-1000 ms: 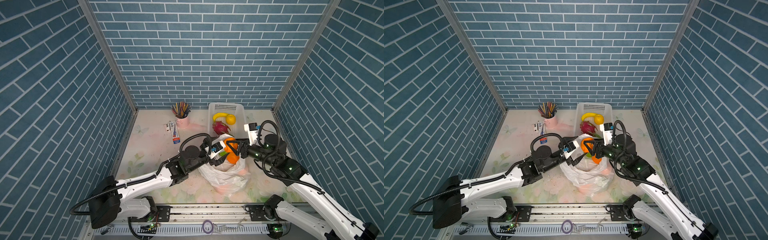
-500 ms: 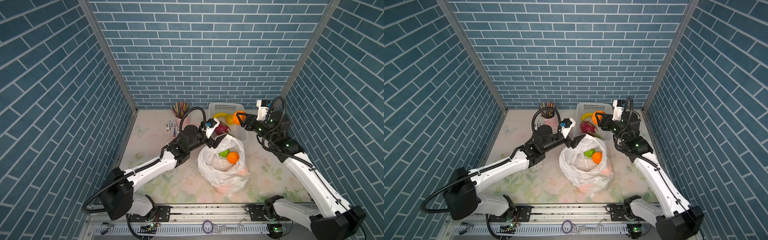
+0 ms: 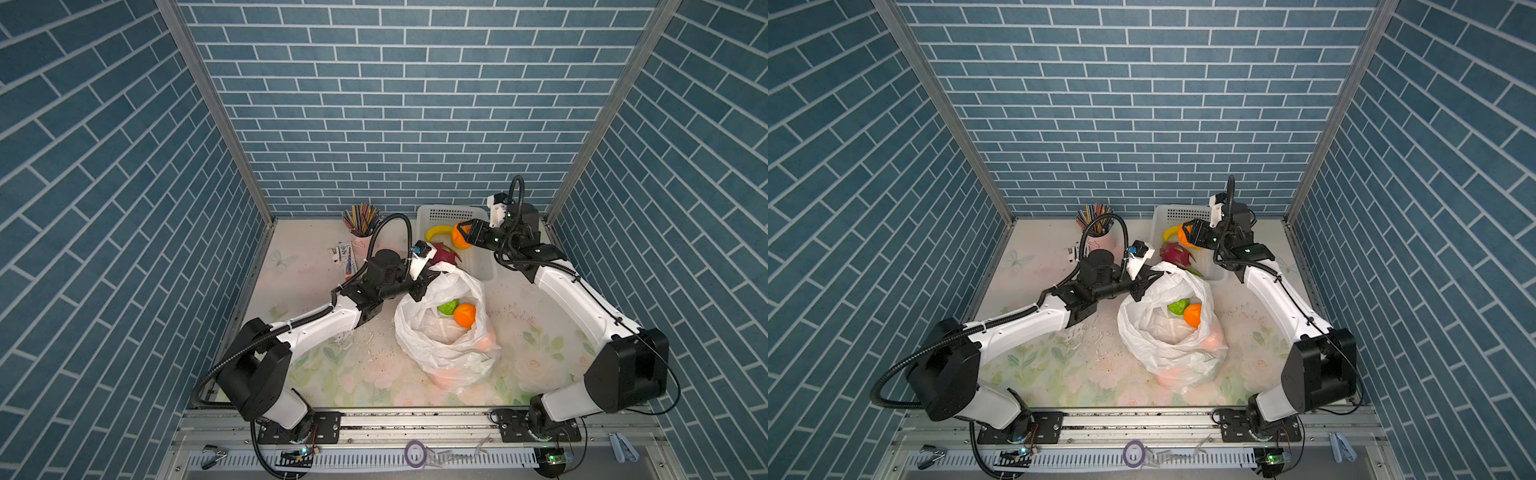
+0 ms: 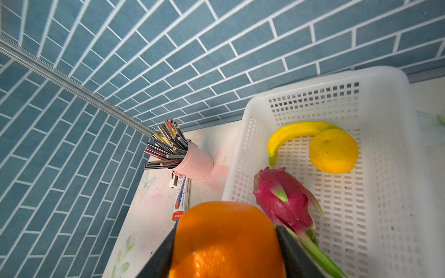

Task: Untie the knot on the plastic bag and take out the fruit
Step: 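Carry the orange with the right gripper and drop it into the basket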

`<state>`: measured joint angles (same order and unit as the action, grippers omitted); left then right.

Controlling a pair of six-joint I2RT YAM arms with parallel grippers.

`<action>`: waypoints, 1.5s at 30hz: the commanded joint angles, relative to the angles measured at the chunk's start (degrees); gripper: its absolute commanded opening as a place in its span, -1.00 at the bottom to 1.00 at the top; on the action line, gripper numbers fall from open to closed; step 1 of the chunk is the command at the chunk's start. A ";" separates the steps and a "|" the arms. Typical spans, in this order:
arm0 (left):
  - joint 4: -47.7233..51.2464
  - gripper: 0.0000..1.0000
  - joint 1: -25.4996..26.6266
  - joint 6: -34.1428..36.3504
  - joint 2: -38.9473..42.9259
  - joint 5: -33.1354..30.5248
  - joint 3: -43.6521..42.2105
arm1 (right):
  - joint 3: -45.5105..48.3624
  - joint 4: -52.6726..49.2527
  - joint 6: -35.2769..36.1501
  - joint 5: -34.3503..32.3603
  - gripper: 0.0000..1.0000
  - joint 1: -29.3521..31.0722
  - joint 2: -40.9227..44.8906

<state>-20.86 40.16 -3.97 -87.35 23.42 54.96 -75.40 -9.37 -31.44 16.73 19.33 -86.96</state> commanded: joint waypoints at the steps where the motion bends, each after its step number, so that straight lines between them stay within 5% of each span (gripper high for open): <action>1: -0.81 -0.82 -2.07 -5.53 0.51 0.11 -4.41 | -2.21 -0.40 1.56 0.32 0.04 -0.17 -2.43; 13: 1.43 -0.82 -8.50 -10.18 5.92 -7.38 -20.88 | -8.10 0.85 5.74 -4.83 0.04 -0.13 -18.47; 22: 9.51 -0.82 -15.60 -7.74 15.19 -12.10 -23.56 | -8.75 -1.27 8.21 -19.04 0.04 -0.52 -24.38; 29: 11.55 -0.78 -18.63 -6.95 20.44 -10.90 -24.03 | -10.55 -4.36 9.76 -18.50 0.08 -1.58 -28.44; 33: 11.43 -0.51 -18.71 -7.69 21.52 -8.47 -23.09 | -13.03 -6.97 10.02 -16.74 0.12 -1.58 -31.46; 38: 11.62 0.09 -18.55 -7.85 26.22 -5.67 -22.23 | -14.09 -8.56 10.23 -17.75 0.27 -1.58 -32.32; 45: 13.81 0.40 -16.63 -7.67 34.64 -5.15 -21.58 | -13.33 -9.19 10.44 -18.42 0.54 -1.51 -29.41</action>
<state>-8.80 22.81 -11.49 -55.02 17.67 31.68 -88.95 -16.60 -22.13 -0.80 17.58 -118.85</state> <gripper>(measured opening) 0.691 0.757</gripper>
